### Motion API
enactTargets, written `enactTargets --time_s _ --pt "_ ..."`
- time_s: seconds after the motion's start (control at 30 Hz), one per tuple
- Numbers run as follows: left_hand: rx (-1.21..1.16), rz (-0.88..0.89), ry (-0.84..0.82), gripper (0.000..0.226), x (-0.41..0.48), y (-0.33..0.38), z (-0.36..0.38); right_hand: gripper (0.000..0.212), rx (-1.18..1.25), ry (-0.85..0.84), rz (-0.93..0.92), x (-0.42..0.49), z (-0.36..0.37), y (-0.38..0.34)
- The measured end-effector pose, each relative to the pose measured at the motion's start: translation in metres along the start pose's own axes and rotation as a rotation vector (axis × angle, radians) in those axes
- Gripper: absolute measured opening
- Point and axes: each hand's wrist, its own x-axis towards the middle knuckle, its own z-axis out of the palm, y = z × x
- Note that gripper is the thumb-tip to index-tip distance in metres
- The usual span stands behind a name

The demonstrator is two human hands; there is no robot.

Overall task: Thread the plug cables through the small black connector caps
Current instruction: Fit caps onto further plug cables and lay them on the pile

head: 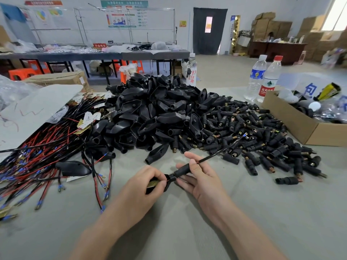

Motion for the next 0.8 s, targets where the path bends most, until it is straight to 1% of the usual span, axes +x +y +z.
enactTargets --time_s 0.17,0.27,0.37,0.53,0.63,0.67,0.73,0.8 --pt "-0.052 -0.031 -0.030 0.015 0.001 -0.003 -0.006 0.025 0.029 0.015 -0.004 0.000 0.000 -0.002" --pt "-0.029 -0.067 -0.053 0.018 0.001 -0.008 -0.007 0.026 0.051 0.038 0.002 0.001 0.000 -0.003" --pt "-0.026 -0.080 -0.081 0.016 0.002 -0.009 -0.009 0.028 0.055 0.045 0.009 0.002 -0.001 -0.002" --pt "0.081 -0.046 -0.096 0.013 0.001 -0.011 -0.014 0.028 0.039 0.046 0.017 0.001 -0.002 -0.002" --pt "0.136 -0.010 -0.052 0.007 0.001 -0.013 -0.013 0.027 0.036 0.042 0.033 0.000 -0.001 -0.003" --pt "0.149 0.015 -0.032 0.011 0.001 -0.013 -0.012 0.027 0.030 0.039 0.041 0.000 -0.001 -0.003" --pt "0.225 0.072 0.036 0.027 0.000 -0.013 -0.008 0.027 0.016 0.030 0.059 0.000 0.001 -0.002" --pt "0.362 0.144 0.157 0.033 0.001 -0.008 -0.006 0.024 0.025 0.019 0.084 -0.002 0.003 -0.002"
